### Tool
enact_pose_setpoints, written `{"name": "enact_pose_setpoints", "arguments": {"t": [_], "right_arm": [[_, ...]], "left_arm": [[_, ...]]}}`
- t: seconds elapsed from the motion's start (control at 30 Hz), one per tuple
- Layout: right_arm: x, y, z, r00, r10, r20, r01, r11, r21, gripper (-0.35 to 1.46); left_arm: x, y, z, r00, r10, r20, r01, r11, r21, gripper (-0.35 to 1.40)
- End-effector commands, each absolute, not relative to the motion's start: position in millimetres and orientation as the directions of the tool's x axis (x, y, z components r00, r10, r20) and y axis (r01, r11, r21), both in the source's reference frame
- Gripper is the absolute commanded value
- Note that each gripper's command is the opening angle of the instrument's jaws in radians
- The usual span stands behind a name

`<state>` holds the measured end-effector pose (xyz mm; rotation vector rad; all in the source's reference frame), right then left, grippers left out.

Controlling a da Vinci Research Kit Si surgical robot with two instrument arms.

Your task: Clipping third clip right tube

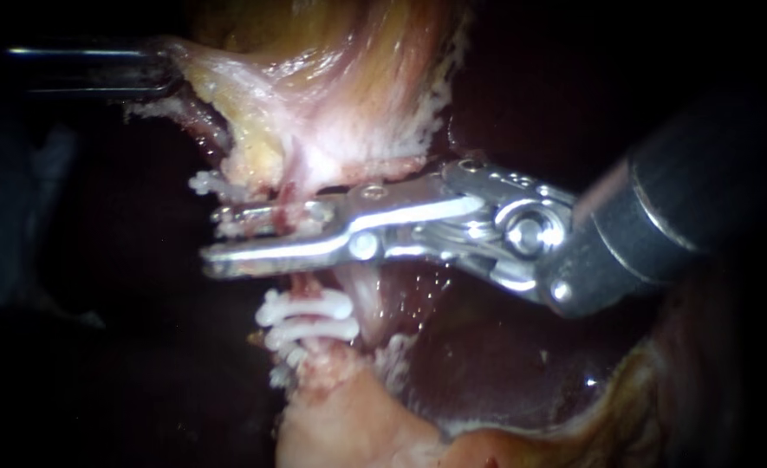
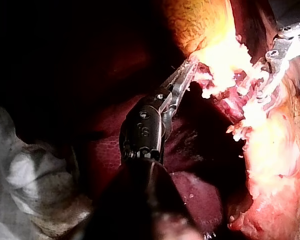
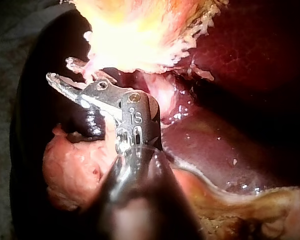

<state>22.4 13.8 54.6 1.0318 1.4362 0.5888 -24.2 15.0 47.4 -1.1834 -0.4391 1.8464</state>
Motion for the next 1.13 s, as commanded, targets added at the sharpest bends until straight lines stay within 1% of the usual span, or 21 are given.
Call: {"name": "enact_pose_setpoints", "arguments": {"t": [0.03, 0.13, 0.23, 0.3, 0.33, 0.37, 0.43, 0.53, 0.7, 1.13], "right_arm": [[22.4, 13.9, 54.8, 0.104, 0.852, -0.513, 0.244, 0.478, 0.844, 0.05], [22.2, 14.1, 55.0, 0.100, 0.853, -0.512, 0.235, 0.480, 0.845, -0.01], [22.0, 14.2, 55.2, 0.100, 0.853, -0.512, 0.235, 0.480, 0.845, -0.12], [21.9, 14.3, 55.3, 0.099, 0.853, -0.512, 0.232, 0.480, 0.846, -0.26], [21.8, 14.3, 55.3, 0.103, 0.862, -0.497, 0.230, 0.465, 0.855, -0.35], [21.7, 14.3, 55.4, 0.111, 0.880, -0.461, 0.226, 0.429, 0.874, -0.35], [21.6, 14.2, 55.5, 0.117, 0.895, -0.430, 0.219, 0.399, 0.890, -0.35], [21.4, 13.9, 55.7, 0.118, 0.894, -0.432, 0.214, 0.402, 0.890, -0.35], [21.5, 13.7, 55.9, 0.149, 0.887, -0.437, 0.197, 0.407, 0.892, -0.35], [21.4, 13.9, 56.2, 0.148, 0.887, -0.437, 0.196, 0.407, 0.892, -0.35]], "left_arm": [[-24.2, 15.0, 47.4, -0.165, 0.817, -0.552, -0.481, -0.555, -0.678, -0.35], [-24.2, 15.0, 47.4, -0.165, 0.817, -0.552, -0.481, -0.555, -0.678, -0.35], [-24.2, 15.0, 47.4, -0.165, 0.817, -0.552, -0.481, -0.555, -0.678, -0.35], [-24.2, 15.0, 47.4, -0.165, 0.817, -0.552, -0.481, -0.555, -0.678, -0.35], [-24.2, 15.0, 47.4, -0.165, 0.817, -0.552, -0.481, -0.555, -0.678, -0.35], [-24.2, 15.0, 47.4, -0.165, 0.817, -0.552, -0.481, -0.555, -0.678, -0.35], [-24.2, 15.0, 47.4, -0.165, 0.817, -0.552, -0.481, -0.555, -0.678, -0.35], [-24.2, 15.0, 47.4, -0.165, 0.817, -0.552, -0.481, -0.555, -0.678, -0.35], [-24.2, 15.0, 47.4, -0.165, 0.817, -0.552, -0.481, -0.555, -0.678, -0.35], [-24.2, 15.0, 47.4, -0.165, 0.817, -0.552, -0.482, -0.555, -0.678, -0.35]]}}
